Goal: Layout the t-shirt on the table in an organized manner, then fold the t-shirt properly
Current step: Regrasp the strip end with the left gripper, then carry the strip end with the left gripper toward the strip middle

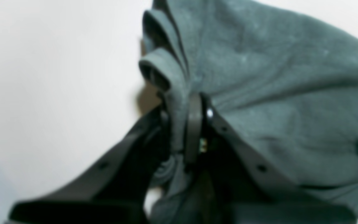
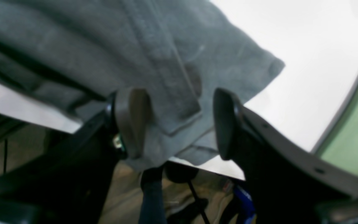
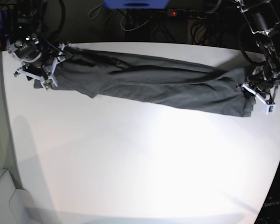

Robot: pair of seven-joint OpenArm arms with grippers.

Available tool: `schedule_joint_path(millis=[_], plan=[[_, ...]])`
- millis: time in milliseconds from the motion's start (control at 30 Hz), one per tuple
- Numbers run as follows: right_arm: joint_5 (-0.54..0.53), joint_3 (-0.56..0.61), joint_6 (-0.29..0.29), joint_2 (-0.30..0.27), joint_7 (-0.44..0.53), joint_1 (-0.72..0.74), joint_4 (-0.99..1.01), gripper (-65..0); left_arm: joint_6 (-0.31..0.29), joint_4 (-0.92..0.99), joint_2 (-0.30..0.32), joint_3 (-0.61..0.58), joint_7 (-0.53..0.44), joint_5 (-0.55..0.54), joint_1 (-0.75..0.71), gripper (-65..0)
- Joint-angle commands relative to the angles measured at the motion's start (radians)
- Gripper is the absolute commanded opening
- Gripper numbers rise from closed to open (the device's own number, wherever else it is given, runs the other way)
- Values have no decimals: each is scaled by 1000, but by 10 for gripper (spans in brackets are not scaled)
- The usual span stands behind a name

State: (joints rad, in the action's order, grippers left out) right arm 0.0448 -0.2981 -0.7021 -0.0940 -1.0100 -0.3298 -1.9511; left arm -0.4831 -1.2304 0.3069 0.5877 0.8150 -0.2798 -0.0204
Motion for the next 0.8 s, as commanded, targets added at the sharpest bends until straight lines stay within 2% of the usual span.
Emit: schedule_joint_path(millis=[0,67,233,467,600,700,767], plan=[[-6,-2,4,-6,12,7,-15,-298,2,11,-1,-4,74,50,1,-622],[-6,-2,4,-6,12,7,-15,-298,5,-1,-1,-1,76,47,1,-650],[-6,-2,4,-8,12,7,-14,-298,11,-131,-1,-1,88,55,-5,-646],[-6,-2,4,-10,13,8,29,-299,13,-464,-8,1,246,55,-26,-646],[-6,-2,4,-11,23,11,57,-299,14,-641,-48,1,327,57,-25,-646],[-6,-2,4,-8,50,13,61,-299,22,-733,-102,-5,407,57,-25,-646],[-6,-2,4,-8,53,13,61,-299,71,-767,-140,-7,429,57,-29,-646]])
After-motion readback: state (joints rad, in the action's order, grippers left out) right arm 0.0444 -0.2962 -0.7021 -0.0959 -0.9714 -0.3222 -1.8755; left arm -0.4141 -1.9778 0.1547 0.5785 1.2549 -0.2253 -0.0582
